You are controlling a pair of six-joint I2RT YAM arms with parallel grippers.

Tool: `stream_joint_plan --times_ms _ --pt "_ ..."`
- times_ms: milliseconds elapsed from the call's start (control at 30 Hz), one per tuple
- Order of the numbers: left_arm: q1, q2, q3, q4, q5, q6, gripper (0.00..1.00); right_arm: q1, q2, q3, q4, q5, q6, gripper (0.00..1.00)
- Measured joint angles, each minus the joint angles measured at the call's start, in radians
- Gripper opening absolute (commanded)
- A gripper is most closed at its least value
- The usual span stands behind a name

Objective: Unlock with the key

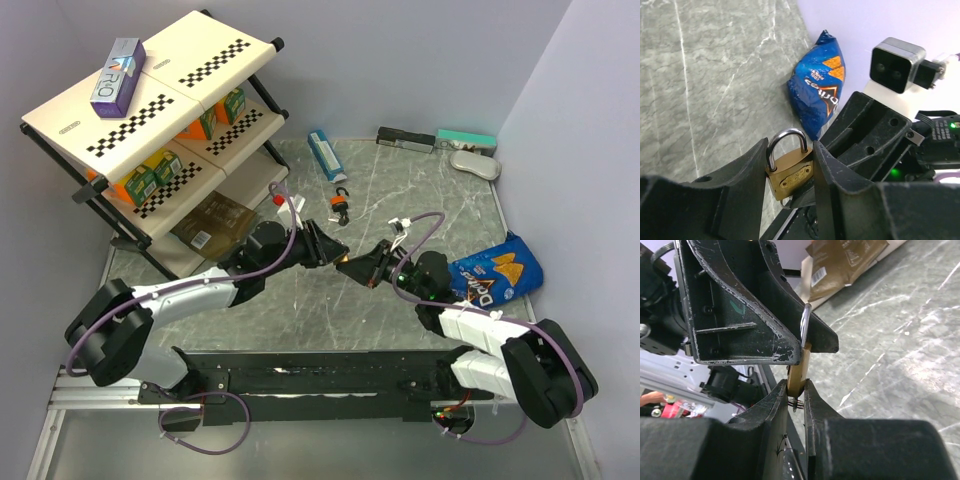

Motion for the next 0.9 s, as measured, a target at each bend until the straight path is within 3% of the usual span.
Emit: stream_joint_plan --times_ms 100,367,600,733,900 --pt "0.002 -0.006 -0.002 0.010 0.007 0.000 0.04 -0.003 0.000 0.000 0.019 -0.009 0.009 0.00" --pt "0.002 -0.009 0.006 -0.018 0.016 -0.003 0.44 0.005 -0.037 0.000 -0.040 0.003 -0.045 0.00" --pt "-0.011 0.005 0.061 -0.140 0.014 0.002 0.68 0.113 -0.113 0.043 -0.227 0.211 -0.195 0.00" --pt "-0.020 0.008 0.074 -0.188 -0.001 0.000 0.71 0.164 -0.129 0.047 -0.284 0.323 -0.256 0.00" --pt "-0.022 0.020 0.076 -0.217 -0.011 -0.002 0.59 0.194 -0.130 0.047 -0.335 0.404 -0.302 0.00"
